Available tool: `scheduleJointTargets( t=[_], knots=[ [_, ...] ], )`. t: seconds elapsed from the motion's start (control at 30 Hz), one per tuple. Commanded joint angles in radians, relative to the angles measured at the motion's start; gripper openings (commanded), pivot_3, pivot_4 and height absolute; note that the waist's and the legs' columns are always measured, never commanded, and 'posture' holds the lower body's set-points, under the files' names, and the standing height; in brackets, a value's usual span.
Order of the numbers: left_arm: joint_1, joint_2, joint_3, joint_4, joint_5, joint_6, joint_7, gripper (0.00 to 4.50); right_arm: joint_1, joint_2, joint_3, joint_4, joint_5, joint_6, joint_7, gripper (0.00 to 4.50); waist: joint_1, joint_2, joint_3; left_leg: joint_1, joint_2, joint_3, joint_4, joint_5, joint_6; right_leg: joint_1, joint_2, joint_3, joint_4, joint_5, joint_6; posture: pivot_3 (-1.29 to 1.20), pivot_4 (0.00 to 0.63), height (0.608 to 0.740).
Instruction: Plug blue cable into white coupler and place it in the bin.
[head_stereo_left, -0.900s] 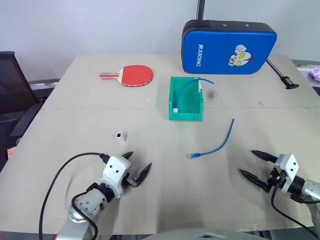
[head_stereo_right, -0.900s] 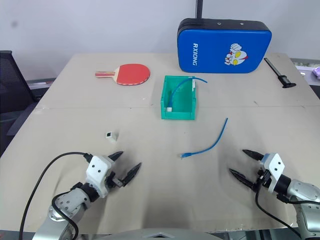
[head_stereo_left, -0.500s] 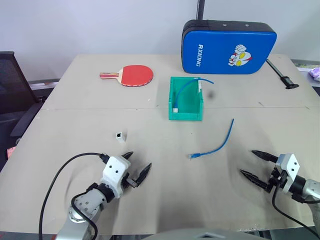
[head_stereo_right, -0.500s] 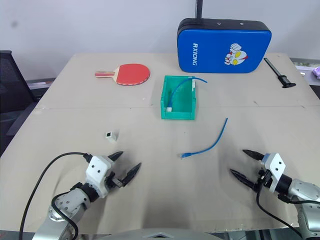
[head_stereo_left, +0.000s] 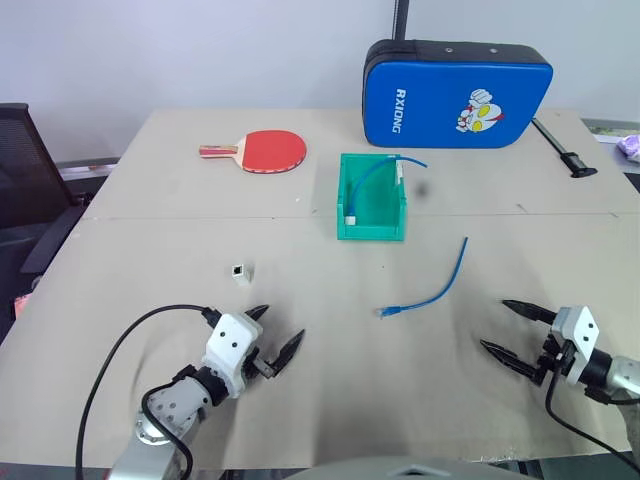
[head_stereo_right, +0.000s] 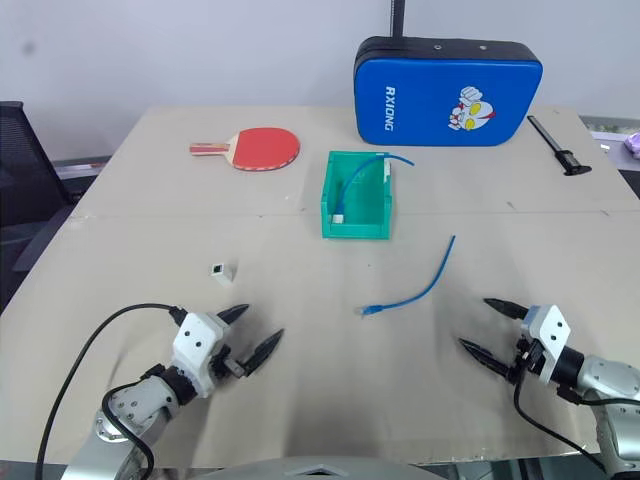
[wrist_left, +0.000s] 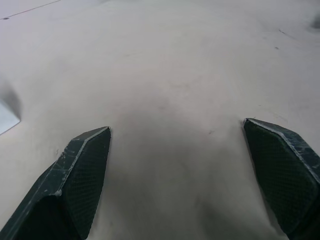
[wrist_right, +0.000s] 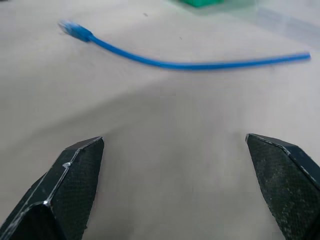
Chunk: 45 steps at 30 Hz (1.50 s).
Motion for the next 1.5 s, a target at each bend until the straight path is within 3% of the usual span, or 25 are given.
scheduleJointTargets(
  t=[0.03, 0.23, 0.43, 0.6, 0.73, 0.8, 1.03, 1.33, 1.43, 1.5],
  knots=[
    [-0.012, 0.077, 0.02, -0.074, -0.089, 0.05, -0.119, 4.33, -0.076, -0.042, 0.088, -0.118, -0.017, 0.097, 0.026, 4.5, 0.0, -0.003, 0.003, 0.0, 0.001, 0.0, 0.0, 0.0, 0.0, 0.0, 0.0, 0.0, 0.0, 0.0, 0.0, 0.0, 0.15, 0.681],
    [-0.093, 0.287, 0.102, -0.18, -0.27, 0.14, -0.357, 4.33, -0.318, -0.02, 0.316, -0.127, -0.145, 0.232, 0.032, 4.5, 0.002, -0.006, 0.009, -0.003, 0.001, -0.003, 0.0, 0.0, 0.0, -0.003, 0.0, -0.004, 0.001, 0.0, -0.001, 0.0, 0.15, 0.681],
    [-0.181, 0.383, 0.162, -0.228, -0.376, 0.197, -0.447, 4.33, -0.492, 0.042, 0.448, -0.078, -0.177, 0.335, 0.062, 4.5, 0.002, -0.006, 0.009, -0.012, -0.001, -0.005, 0.001, 0.001, -0.002, -0.008, -0.001, -0.006, -0.001, 0.001, 0.0, 0.0, 0.15, 0.681],
    [-0.203, 0.403, 0.182, -0.233, -0.39, 0.22, -0.467, 4.5, -0.546, 0.044, 0.494, -0.032, -0.235, 0.313, 0.072, 2.9, 0.002, -0.006, 0.01, -0.014, -0.002, -0.006, 0.001, 0.003, -0.005, -0.009, -0.001, -0.008, -0.002, 0.003, 0.003, 0.0, 0.15, 0.681],
    [-0.199, 0.406, 0.189, -0.232, -0.379, 0.222, -0.475, 4.5, -0.555, 0.047, 0.5, -0.014, -0.25, 0.289, 0.071, 0.83, 0.001, -0.006, 0.01, -0.013, -0.002, -0.006, 0.001, 0.003, -0.005, -0.009, -0.001, -0.007, -0.001, 0.002, 0.002, 0.0, 0.15, 0.681],
    [-0.195, 0.402, 0.192, -0.231, -0.375, 0.221, -0.474, 4.5, -0.556, 0.05, 0.499, -0.013, -0.249, 0.285, 0.073, 0.07, 0.001, -0.006, 0.01, -0.012, -0.002, -0.006, 0.001, 0.001, -0.002, -0.009, -0.001, -0.007, 0.0, 0.001, 0.0, 0.0, 0.15, 0.681],
    [-0.187, 0.398, 0.199, -0.204, -0.348, 0.205, -0.48, 4.5, -0.648, 0.15, 0.495, 0.059, -0.248, 0.249, 0.044, 0.07, -0.004, -0.006, 0.011, -0.011, -0.001, -0.005, 0.002, 0.002, -0.003, -0.008, 0.001, -0.006, 0.001, 0.001, 0.0, 0.0, 0.15, 0.681],
    [-0.216, 0.4, 0.211, -0.179, -0.345, 0.217, -0.483, 4.5, -0.885, 0.294, 0.543, 0.377, -0.306, 0.175, 0.098, 0.07, -0.001, -0.006, 0.011, -0.012, -0.001, -0.006, 0.002, 0.005, -0.008, -0.009, 0.001, -0.008, 0.001, 0.003, 0.003, 0.0, 0.15, 0.681],
    [-0.251, 0.388, 0.191, -0.156, -0.327, 0.26, -0.425, 4.5, -0.906, 0.304, 0.554, 0.418, -0.314, 0.166, 0.128, 1.12, 0.002, -0.006, 0.012, -0.014, -0.002, -0.008, 0.002, 0.005, -0.008, -0.01, 0.0, -0.01, 0.0, 0.003, 0.003, 0.0, 0.15, 0.681],
    [-0.283, 0.376, 0.17, -0.139, -0.316, 0.285, -0.391, 4.5, -0.905, 0.301, 0.54, 0.419, -0.308, 0.165, 0.129, 2.05, 0.0, -0.005, 0.012, -0.015, -0.002, -0.008, 0.002, 0.005, -0.008, -0.01, -0.001, -0.01, 0.0, 0.003, 0.003, 0.0, 0.15, 0.681]
  ],
)
